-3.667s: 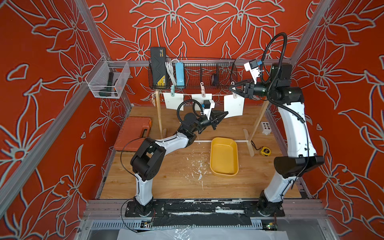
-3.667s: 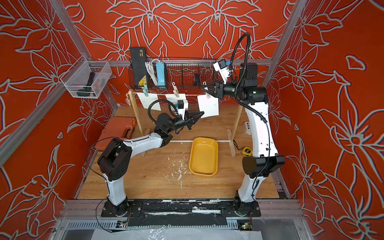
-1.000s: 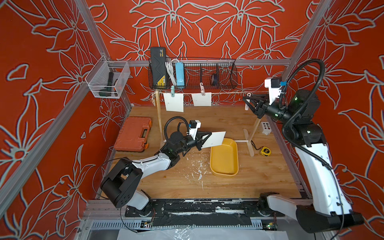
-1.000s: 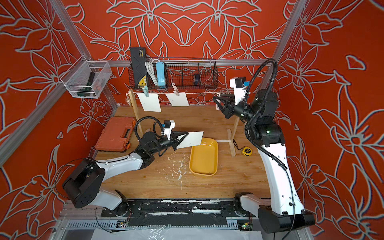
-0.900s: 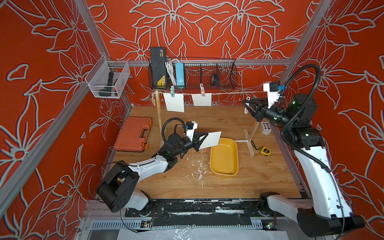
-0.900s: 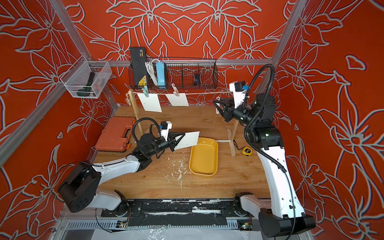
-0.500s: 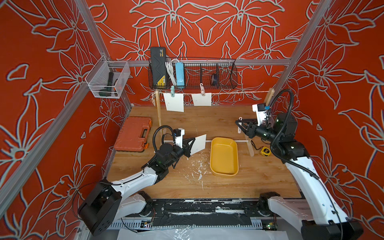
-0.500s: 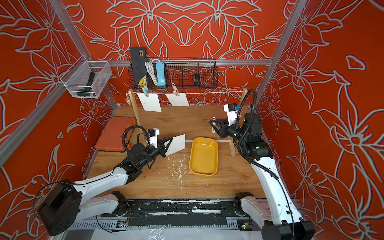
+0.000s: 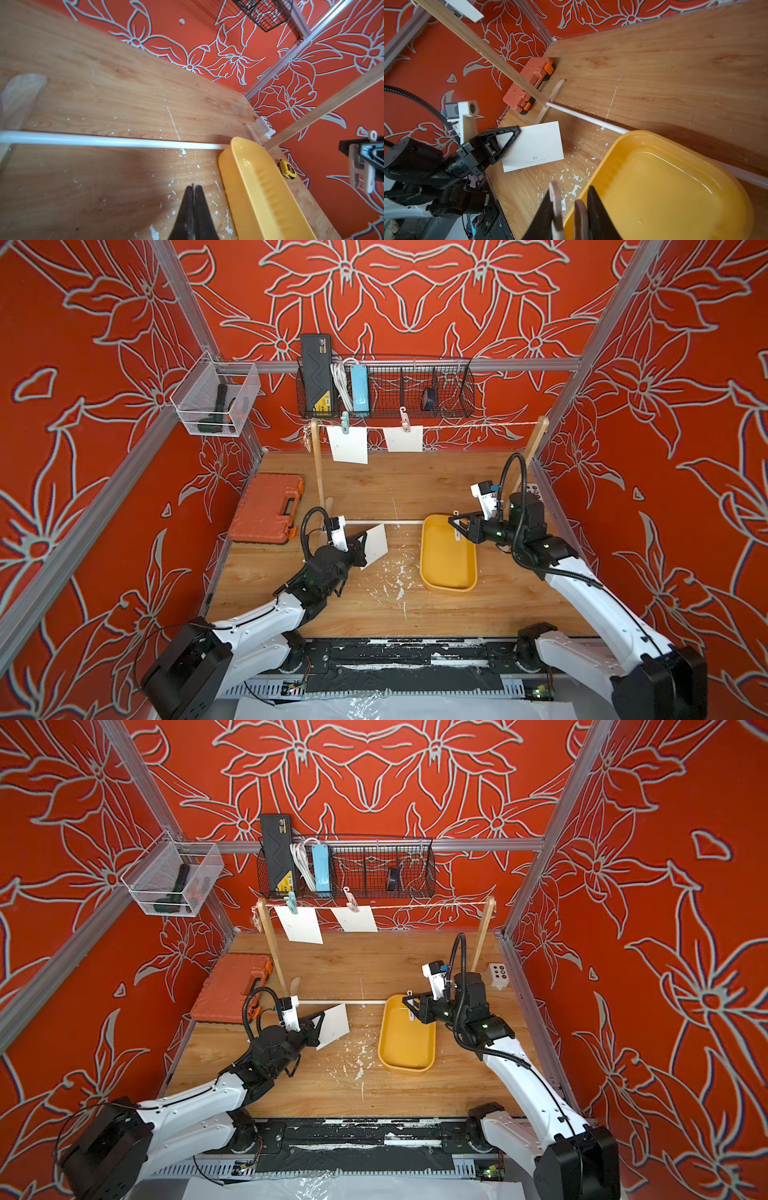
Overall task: Remove the postcards from the strings
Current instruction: Place the postcard at the center of the board.
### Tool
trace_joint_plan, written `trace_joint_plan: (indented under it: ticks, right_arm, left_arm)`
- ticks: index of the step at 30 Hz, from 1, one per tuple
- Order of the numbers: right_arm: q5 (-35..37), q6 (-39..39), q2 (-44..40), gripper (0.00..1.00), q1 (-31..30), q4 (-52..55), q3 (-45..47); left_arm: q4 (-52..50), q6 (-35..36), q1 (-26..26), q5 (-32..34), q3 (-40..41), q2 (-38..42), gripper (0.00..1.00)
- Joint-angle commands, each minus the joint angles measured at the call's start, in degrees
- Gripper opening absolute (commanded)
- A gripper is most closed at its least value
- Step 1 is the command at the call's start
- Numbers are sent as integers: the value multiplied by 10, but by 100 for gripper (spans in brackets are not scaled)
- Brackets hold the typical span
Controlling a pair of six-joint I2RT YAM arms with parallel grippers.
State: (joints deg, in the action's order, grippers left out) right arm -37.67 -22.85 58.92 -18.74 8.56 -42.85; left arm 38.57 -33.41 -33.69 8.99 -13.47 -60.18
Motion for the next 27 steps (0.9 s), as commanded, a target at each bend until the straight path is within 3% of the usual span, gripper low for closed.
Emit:
trace_joint_plan:
  ticks: [1, 7, 14, 23, 27]
  right_arm:
    - [18, -4, 13, 26, -13, -34, 14]
    - [31, 6, 33, 26, -27, -37, 31]
    - [31, 8, 42, 26, -31, -44, 44]
    - [29, 9, 54, 26, -33, -47, 36]
    - [30, 10, 61, 26, -35, -48, 35]
  left_arm:
    - [35, -48, 3, 21, 6, -34, 0]
    - [27, -86, 3, 53, 23, -59, 0]
    - [5, -142, 5, 147, 69, -19, 0]
    - [16, -214, 14, 219, 125, 23, 0]
    - [-38, -230, 14, 231, 110, 31, 38]
